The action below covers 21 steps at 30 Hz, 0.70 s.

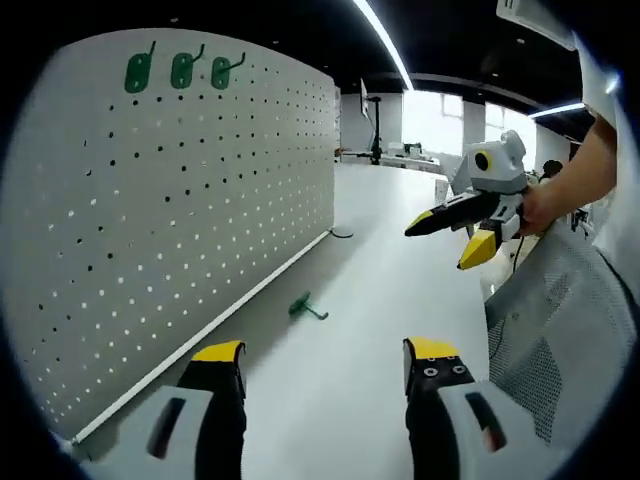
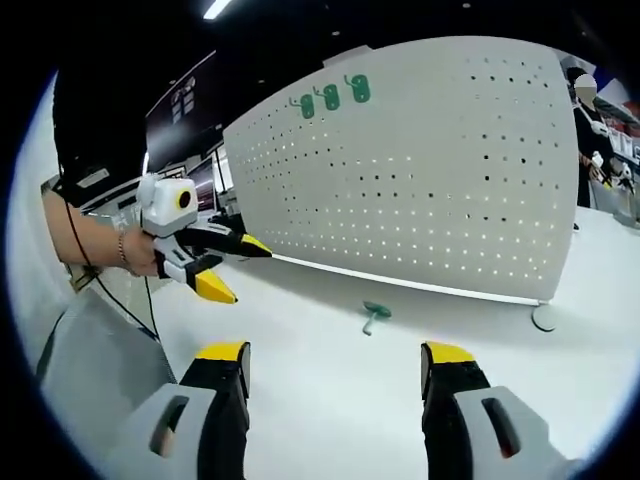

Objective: Insert the hook assembly into the mounting plate slot until the hook locks in place.

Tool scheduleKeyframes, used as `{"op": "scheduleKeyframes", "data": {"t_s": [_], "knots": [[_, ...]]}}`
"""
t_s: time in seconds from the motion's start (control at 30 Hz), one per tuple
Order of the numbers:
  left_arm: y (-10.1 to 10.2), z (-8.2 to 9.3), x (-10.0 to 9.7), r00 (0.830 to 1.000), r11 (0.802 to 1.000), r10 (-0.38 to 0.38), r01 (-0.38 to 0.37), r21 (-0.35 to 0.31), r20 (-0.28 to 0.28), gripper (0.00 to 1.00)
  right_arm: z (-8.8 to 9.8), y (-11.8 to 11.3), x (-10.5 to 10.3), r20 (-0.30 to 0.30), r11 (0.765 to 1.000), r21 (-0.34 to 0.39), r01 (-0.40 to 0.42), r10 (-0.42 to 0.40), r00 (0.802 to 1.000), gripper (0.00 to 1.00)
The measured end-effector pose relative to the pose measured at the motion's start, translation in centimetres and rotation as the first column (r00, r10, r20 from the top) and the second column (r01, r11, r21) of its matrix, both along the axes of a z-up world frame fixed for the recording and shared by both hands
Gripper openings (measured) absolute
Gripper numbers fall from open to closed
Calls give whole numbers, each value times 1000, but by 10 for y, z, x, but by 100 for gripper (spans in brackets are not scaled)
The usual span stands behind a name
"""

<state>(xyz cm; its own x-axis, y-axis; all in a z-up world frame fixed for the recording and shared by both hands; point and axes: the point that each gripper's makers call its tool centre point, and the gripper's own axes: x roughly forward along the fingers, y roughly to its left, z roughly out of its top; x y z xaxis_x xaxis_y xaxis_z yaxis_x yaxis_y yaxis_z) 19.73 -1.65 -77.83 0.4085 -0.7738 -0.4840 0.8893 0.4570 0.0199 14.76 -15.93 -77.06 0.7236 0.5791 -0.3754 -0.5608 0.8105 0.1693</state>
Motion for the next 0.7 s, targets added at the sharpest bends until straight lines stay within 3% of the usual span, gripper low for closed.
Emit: {"op": "scheduleKeyframes", "data": {"t_s": [0.3,0.7], "knots": [[-9,-12,6,995,994,-94,95,62,-14,67,1,-1,0,3,1000,-2,6,-6,1000,67],[-22,-21,27,990,983,-142,144,112,-19,65,-2,-1,-1,3,999,-34,-1,1,1000,67]]}}
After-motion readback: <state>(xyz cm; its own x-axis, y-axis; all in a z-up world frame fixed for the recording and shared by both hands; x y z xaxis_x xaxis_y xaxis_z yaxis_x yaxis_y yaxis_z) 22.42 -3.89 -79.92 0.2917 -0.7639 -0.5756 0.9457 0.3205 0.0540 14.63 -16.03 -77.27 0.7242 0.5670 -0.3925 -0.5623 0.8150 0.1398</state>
